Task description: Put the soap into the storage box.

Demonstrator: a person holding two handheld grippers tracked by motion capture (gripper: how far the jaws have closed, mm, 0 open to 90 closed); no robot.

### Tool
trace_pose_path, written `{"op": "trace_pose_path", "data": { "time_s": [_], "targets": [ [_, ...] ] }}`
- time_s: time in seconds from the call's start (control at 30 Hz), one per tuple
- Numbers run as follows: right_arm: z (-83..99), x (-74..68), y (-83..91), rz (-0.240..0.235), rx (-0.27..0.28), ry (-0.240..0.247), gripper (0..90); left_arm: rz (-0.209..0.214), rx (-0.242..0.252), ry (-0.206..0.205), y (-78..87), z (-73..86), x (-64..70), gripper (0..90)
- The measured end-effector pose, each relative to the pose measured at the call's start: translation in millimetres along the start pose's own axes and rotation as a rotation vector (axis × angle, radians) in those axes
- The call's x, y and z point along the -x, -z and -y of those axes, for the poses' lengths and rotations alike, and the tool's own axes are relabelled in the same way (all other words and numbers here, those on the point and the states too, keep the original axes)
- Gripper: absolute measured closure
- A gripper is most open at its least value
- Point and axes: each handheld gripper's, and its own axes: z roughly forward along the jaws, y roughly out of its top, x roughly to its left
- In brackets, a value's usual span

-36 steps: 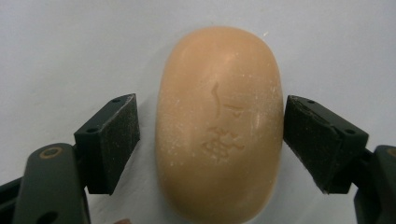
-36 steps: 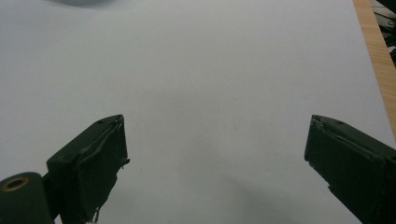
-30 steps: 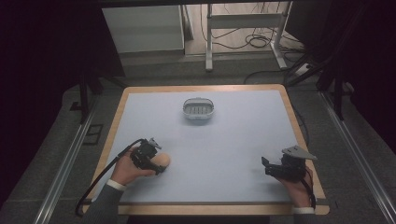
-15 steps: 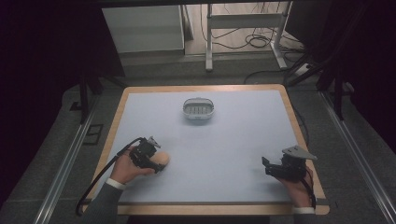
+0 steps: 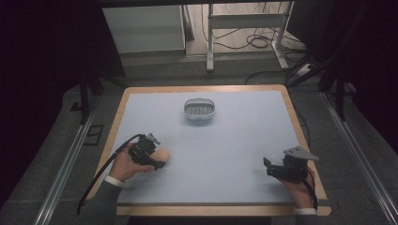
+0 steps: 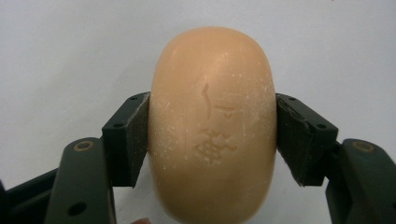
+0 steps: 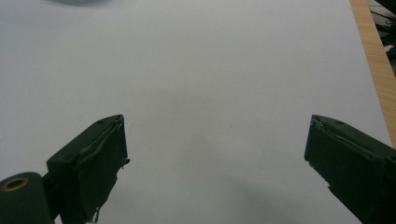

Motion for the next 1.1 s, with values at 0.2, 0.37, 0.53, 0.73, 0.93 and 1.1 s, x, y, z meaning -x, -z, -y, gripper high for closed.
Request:
{"op": "trace_pose_path", "data": {
  "time_s": [0.2, 0.37, 0.53, 0.73, 0.93, 1.1],
  "targets": [
    [0.0, 0.7, 0.5, 0.001, 0.003, 0.000, 5.8, 0.002, 0.004, 0.005, 0.6, -3.2, -1.1, 32.6],
    [0.3, 1.3, 0.7, 0.005, 0.004, 0.001, 5.8, 0.001, 0.004, 0.001, 1.9, -4.9, -1.7, 32.6],
    [0.2, 1.2, 0.9, 0.004, 0.004, 0.004, 5.7, 0.000, 0.007, -0.011, 4.0, -9.2, -0.8, 32.6],
    [0.3, 1.7, 1.3, 0.008, 0.005, 0.002, 5.8, 0.003, 0.010, -0.016, 5.7, -13.4, -0.6, 32.6],
    [0.4, 1.7, 1.0, 0.007, 0.002, 0.004, 5.7, 0.001, 0.012, -0.022, 7.3, -16.8, -0.6, 32.6],
    [0.4, 1.7, 1.0, 0.009, 0.003, 0.003, 5.8, -0.001, 0.012, -0.029, 9.3, -21.1, -1.3, 32.6]
  ]
}}
